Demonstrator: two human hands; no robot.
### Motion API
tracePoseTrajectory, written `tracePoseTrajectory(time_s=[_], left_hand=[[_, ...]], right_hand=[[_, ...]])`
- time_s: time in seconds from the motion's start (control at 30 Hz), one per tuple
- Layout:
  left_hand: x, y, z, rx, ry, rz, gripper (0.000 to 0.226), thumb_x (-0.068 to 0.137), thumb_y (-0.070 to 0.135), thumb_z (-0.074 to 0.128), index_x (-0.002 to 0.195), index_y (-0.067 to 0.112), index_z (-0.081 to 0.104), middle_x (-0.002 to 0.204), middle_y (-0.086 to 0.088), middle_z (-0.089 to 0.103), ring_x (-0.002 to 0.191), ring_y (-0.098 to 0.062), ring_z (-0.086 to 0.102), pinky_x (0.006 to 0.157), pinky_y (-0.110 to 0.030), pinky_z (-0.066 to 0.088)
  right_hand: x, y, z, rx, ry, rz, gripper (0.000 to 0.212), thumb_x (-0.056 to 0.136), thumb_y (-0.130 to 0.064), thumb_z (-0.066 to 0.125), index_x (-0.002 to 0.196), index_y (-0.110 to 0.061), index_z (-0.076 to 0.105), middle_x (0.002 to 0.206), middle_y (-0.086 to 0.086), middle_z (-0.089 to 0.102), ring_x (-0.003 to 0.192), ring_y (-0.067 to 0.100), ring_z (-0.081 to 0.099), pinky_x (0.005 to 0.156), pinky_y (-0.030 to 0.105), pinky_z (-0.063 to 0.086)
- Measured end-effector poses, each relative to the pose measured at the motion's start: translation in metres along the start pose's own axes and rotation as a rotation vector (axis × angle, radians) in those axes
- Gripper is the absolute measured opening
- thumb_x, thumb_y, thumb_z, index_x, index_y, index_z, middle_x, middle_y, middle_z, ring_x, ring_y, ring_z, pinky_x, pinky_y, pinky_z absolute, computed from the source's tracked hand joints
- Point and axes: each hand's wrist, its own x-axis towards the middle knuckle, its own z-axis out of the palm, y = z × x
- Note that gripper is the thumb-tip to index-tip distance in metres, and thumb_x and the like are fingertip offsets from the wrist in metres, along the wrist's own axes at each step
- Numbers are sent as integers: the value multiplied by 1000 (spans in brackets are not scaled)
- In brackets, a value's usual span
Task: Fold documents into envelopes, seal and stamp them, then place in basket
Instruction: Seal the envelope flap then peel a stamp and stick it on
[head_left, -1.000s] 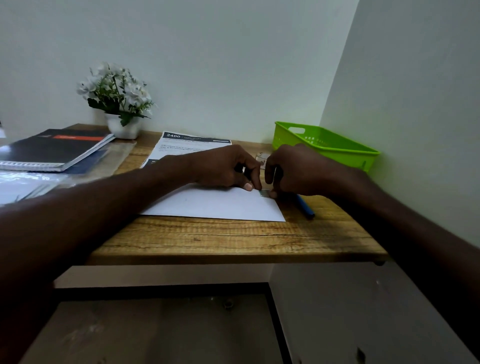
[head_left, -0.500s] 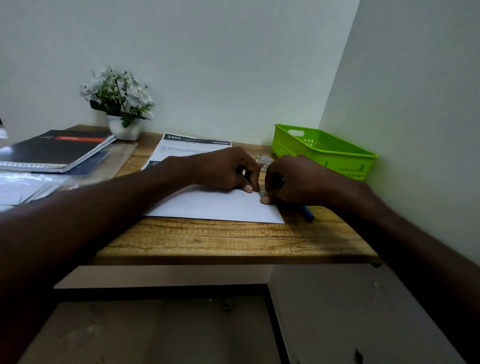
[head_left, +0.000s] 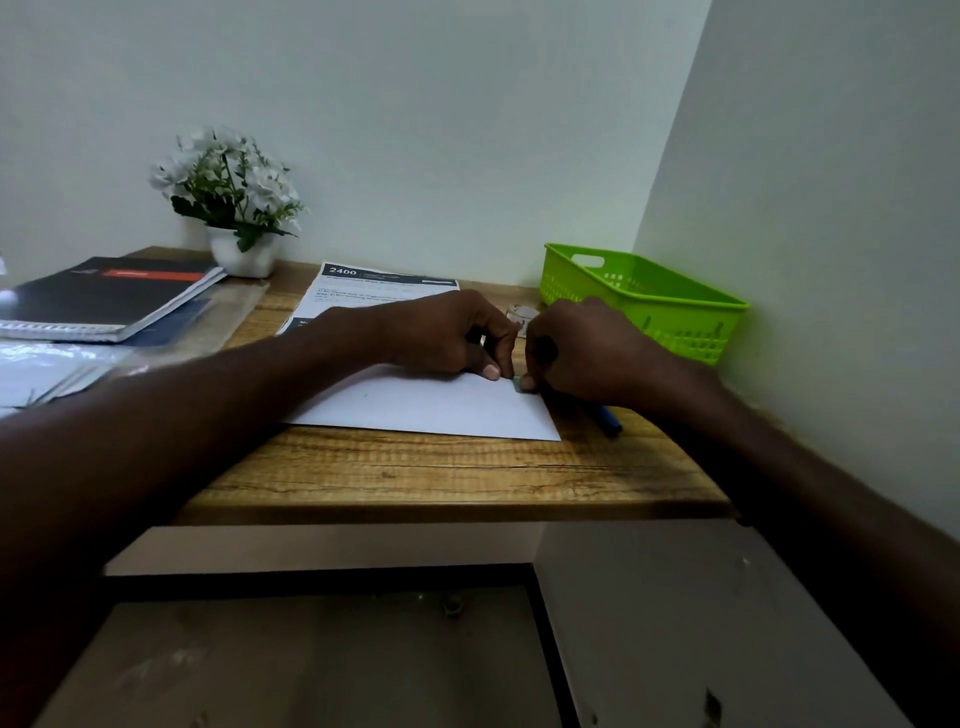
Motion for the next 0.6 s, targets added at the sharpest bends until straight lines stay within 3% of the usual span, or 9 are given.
tracePoseTrajectory(time_s=[0.07, 0.17, 0.3, 0.43, 0.5, 0.6], left_hand=[[0, 1, 0, 6, -8, -1, 8, 90, 1, 75, 87, 8, 75, 74, 19, 70, 67, 4, 57, 67, -10, 42], [-1, 0, 1, 19, 3, 0, 5, 90, 2, 75, 88, 7, 76, 80, 10, 72, 71, -1, 58, 68, -13, 44], [-1, -2, 0, 16, 4, 4, 5, 89, 3, 76, 89, 8, 76, 81, 11, 73, 76, -7, 61, 73, -20, 46], [0, 0, 2, 26, -6, 5, 5, 89, 2, 75, 87, 6, 74, 77, 15, 70, 72, -4, 58, 70, -17, 45], [-1, -1, 2, 27, -9, 8, 9, 89, 1, 75, 84, 9, 73, 77, 14, 70, 74, -8, 61, 71, -24, 48], [-2, -3, 0, 38, -10, 26, 9, 89, 3, 75, 85, 10, 73, 83, 6, 72, 85, -25, 66, 81, -39, 51]], right_hand=[[0, 0, -2, -6, -48, 6, 12, 82, -23, 83, 90, -16, 76, 93, 2, 71, 97, 24, 65, 72, 31, 47], [1, 4, -10, 56, -156, 23, 22, 79, -27, 88, 92, -15, 75, 92, -1, 73, 92, 18, 66, 77, 32, 55], [5, 3, -2, 21, -16, 12, 5, 86, -16, 74, 91, -17, 76, 97, 5, 71, 100, 26, 66, 71, 29, 45], [1, 0, -9, -10, -142, 0, 12, 81, -15, 82, 89, -18, 74, 89, -3, 69, 95, 21, 65, 77, 33, 53], [2, 3, -12, 33, -173, 6, 16, 79, -6, 77, 88, -18, 74, 91, -3, 72, 95, 20, 67, 81, 34, 56], [9, 5, -4, 40, -24, 28, 13, 82, -9, 68, 86, -20, 74, 99, 3, 73, 102, 28, 67, 81, 35, 55]])
